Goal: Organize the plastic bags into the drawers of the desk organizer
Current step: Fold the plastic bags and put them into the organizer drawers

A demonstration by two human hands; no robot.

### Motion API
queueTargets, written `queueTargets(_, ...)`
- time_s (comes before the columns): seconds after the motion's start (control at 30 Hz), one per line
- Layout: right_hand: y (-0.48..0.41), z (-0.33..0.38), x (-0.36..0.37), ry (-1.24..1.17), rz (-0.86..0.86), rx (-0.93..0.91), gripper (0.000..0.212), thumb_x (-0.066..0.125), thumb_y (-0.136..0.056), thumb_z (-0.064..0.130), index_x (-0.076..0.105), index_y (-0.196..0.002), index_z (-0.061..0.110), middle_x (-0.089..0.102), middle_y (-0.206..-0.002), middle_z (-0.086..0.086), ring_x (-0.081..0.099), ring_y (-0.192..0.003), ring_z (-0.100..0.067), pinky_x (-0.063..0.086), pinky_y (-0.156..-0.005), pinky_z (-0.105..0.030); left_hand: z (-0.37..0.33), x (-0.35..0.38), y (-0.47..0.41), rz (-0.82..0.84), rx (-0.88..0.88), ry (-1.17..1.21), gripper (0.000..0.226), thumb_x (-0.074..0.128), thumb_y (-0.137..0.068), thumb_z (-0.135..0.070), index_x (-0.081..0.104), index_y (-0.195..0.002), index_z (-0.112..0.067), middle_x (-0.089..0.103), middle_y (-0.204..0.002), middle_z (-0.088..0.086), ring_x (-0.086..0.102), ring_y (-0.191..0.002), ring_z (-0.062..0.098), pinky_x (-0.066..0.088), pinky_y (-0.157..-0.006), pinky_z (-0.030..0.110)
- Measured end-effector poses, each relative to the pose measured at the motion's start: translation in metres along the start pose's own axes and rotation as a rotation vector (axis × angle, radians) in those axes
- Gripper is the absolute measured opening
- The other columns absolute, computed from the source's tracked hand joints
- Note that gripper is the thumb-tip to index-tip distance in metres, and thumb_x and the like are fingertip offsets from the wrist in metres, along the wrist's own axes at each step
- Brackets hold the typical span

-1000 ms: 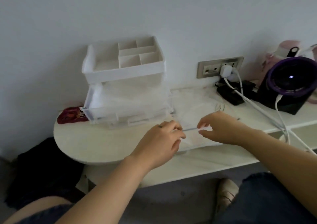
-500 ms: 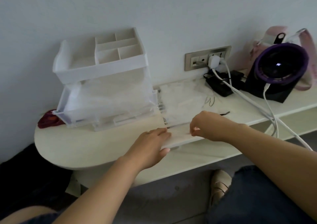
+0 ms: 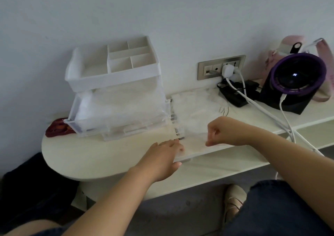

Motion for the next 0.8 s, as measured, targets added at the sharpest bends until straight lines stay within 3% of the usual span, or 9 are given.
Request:
queueTargets(0.07,0.005,0.003,-0.012,-0.177,-0.03,-0.001,0.021,0.074,-0.08,0.03,0.061,-0.068,0.017,0.065,-0.064,0.01,0.056,-0.055,0.005,0.041,-0.054,-0.007,-0.001,-0.001,-0.001,0.024,-0.002,-0.008,0.042,0.051,-0.093,-0.036,0.04,-0.132,-0.029,0.033,-0.15,-0.006,0.034,-0.135,0.017,0.026,-0.11,0.037)
queueTargets(0.23,0.016,0.034,-0.028,-1.179,0.05,0.002,0.016,0.061,-0.079,0.02,0.06,-0.085,0.005,0.066,-0.074,-0.006,0.063,-0.064,-0.015,0.054,-0.06,-0.024,-0.003,-0.007,-0.004,0.125,-0.024,-0.018,0.051,0.049,-0.093,-0.04,0.035,-0.14,-0.028,0.026,-0.152,-0.007,0.03,-0.137,0.018,0.026,-0.11,0.039)
queueTargets(0.33,0.019,0.053,-0.05,-1.466,-0.088,-0.012,0.014,0.062,-0.078,0.02,0.056,-0.087,0.011,0.056,-0.077,-0.007,0.055,-0.064,-0.019,0.052,-0.064,-0.028,-0.009,-0.026,0.005,0.133,-0.055,0.116,0.058,0.05,-0.092,-0.044,0.03,-0.145,-0.03,0.014,-0.157,-0.009,0.019,-0.142,0.012,0.021,-0.115,0.036)
queueTargets(0.4,0.022,0.062,-0.066,-1.595,-0.276,-0.025,0.01,0.06,-0.086,0.015,0.053,-0.079,0.013,0.048,-0.069,-0.004,0.053,-0.055,-0.015,0.052,-0.055,-0.024,-0.014,-0.05,0.021,0.108,-0.045,0.272,0.049,0.052,-0.089,-0.051,0.041,-0.136,-0.039,0.033,-0.148,-0.016,0.033,-0.133,0.002,0.03,-0.109,0.029)
queueTargets(0.5,0.025,0.082,-0.09,-1.64,-0.48,-0.117,0.022,0.059,-0.089,0.013,0.052,-0.068,0.015,0.046,-0.063,0.001,0.049,-0.051,-0.011,0.048,-0.052,-0.021,-0.017,-0.099,0.053,-0.034,-0.019,0.491,0.017,0.057,-0.085,-0.051,0.059,-0.102,-0.05,0.061,-0.106,-0.029,0.056,-0.097,-0.012,0.045,-0.085,0.014)
queueTargets(0.6,0.017,0.117,-0.104,-1.458,-0.557,-0.242,0.025,0.06,-0.088,0.013,0.054,-0.064,0.017,0.049,-0.06,0.004,0.051,-0.059,-0.012,0.048,-0.06,-0.022,-0.001,-0.148,0.08,-0.376,-0.028,0.502,0.005,0.061,-0.085,-0.038,0.065,-0.087,-0.04,0.063,-0.09,-0.028,0.059,-0.082,-0.008,0.046,-0.069,0.008)
queueTargets(0.7,0.0,0.16,-0.101,-1.149,-0.565,-0.324,0.02,0.061,-0.088,0.017,0.054,-0.071,0.013,0.051,-0.061,0.004,0.051,-0.064,-0.012,0.047,-0.069,-0.027,0.023,-0.172,0.098,-0.642,-0.072,0.277,0.013,0.065,-0.085,-0.023,0.065,-0.094,-0.032,0.063,-0.09,-0.022,0.058,-0.086,-0.001,0.045,-0.077,0.015)
queueTargets(0.8,-0.021,0.197,-0.083,-0.901,-0.526,-0.357,0.021,0.064,-0.087,0.021,0.054,-0.069,0.014,0.053,-0.064,-0.001,0.049,-0.063,-0.014,0.042,-0.067,-0.03,0.045,-0.165,0.105,-0.681,-0.169,-0.012,0.029,0.071,-0.081,-0.026,0.066,-0.109,-0.022,0.063,-0.107,-0.007,0.059,-0.099,0.019,0.042,-0.087,0.036)
Point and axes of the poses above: each hand's wrist, its own y-axis away from the middle knuckle, its own x-axis out of the palm, z = x × y, the point moved 5 cm from there along -y, towards the middle knuckle
